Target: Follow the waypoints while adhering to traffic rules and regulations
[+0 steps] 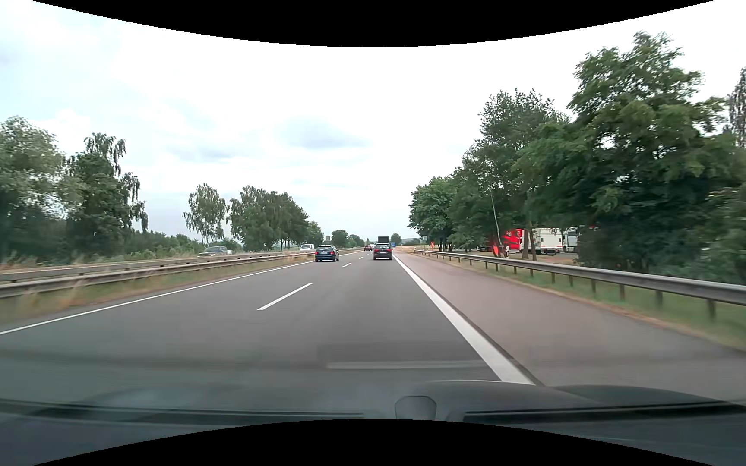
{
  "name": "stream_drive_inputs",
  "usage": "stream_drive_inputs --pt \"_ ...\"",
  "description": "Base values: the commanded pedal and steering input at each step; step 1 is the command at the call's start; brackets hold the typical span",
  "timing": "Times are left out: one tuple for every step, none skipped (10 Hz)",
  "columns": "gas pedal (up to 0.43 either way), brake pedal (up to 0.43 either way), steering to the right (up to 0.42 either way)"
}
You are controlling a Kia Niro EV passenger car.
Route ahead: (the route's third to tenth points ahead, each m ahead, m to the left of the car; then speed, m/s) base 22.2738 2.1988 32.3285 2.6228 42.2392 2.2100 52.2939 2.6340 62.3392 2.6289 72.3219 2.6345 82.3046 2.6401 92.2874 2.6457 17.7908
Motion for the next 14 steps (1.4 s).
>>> stream_drive_inputs --pt "0.118 0.0 -0.003" --pt "0.118 0.0 -0.003" --pt "0.118 0.0 -0.003" --pt "0.118 0.0 -0.003" --pt "0.11 0.0 -0.003" --pt "0.098 0.0 -0.003" --pt "0.028 0.0 -0.003" --pt "0.0 0.0 -0.003" --pt "0.0 0.0 -0.003" --pt "0.0 0.0 -0.003" --pt "0.0 0.0 -0.003" --pt "0.0 0.0 -0.003" --pt "0.0 0.0 -0.003" --pt "0.0 0.0 -0.002"
